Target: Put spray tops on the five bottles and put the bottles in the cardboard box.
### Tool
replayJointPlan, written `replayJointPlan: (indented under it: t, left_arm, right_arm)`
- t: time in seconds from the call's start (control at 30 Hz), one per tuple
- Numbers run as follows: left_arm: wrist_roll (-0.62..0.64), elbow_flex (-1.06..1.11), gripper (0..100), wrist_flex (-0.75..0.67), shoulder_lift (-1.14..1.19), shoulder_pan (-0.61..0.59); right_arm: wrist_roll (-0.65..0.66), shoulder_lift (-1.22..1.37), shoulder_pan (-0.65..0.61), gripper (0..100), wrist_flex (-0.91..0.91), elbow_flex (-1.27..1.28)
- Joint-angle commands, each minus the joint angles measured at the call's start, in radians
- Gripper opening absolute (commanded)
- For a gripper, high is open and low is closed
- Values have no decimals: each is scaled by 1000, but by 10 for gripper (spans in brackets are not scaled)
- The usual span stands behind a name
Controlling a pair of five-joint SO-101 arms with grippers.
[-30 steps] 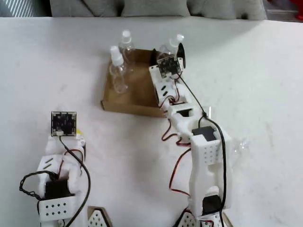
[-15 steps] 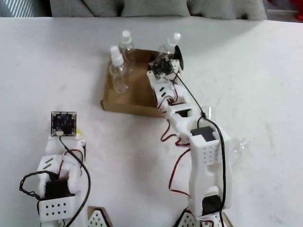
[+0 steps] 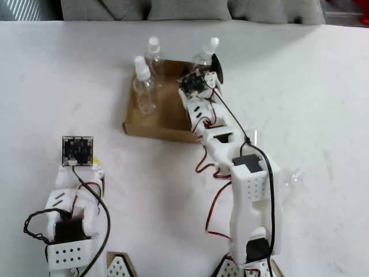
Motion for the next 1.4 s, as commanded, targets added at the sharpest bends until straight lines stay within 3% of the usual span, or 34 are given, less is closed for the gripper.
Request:
replayJointPlan:
  t: [0.0,0.73,0.9,1.37]
  left_arm:
    - [-8,-6,27,0,-8,12]
    - [-8,-6,27,0,-10,12]
    - [-8,-6,27,0,-10,12]
    - [-8,-6,27,0,-10,12]
  right_arm:
    - [87,-73,-21,279,4,14]
    - [89,-73,-27,284,2,40]
    - [86,-74,-27,345,7,40]
    - [75,-125,-28,345,10,64]
